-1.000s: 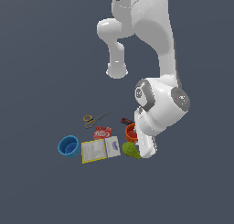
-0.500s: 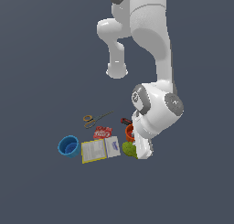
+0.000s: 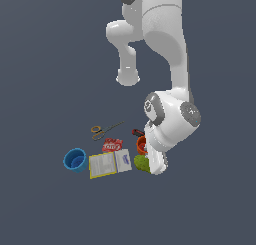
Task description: Pick up a designated object from a clutter of objects.
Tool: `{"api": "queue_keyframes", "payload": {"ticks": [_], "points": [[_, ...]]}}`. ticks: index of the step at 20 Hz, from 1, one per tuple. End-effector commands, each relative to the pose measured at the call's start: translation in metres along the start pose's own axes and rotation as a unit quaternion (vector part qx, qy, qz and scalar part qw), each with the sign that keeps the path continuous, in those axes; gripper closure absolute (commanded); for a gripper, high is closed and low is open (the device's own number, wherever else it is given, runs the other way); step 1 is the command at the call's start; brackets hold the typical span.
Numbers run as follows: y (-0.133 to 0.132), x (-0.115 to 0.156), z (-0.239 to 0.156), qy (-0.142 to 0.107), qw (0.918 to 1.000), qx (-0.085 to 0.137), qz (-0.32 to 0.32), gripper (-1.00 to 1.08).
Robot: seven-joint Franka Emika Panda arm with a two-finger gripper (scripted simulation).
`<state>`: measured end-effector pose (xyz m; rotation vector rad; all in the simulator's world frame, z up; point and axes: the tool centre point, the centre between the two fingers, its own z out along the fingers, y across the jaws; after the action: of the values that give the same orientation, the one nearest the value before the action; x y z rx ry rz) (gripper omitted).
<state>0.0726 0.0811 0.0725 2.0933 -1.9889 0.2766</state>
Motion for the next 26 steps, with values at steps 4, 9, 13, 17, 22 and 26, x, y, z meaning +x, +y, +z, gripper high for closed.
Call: {"api": "queue_keyframes", "payload": {"ticks": [4,9,13,17,22,26], "points": [[0.001,0.003,-0.004,0.0,1.0,0.0,0.0,1.08],[0.005,0.014,-0.019,0.0,1.0,0.0,0.0,1.08],[0.01,0.029,-0.039,0.0,1.0,0.0,0.0,1.08],[0.017,0.05,-0.069,0.0,1.0,-0.001,0.0,1.08],[0.028,0.085,-0.117,-0.001,1.0,-0.001,0.0,1.08],[0.038,0.114,-0.158,-0.001,1.0,-0.002,0.0,1.08]]}}
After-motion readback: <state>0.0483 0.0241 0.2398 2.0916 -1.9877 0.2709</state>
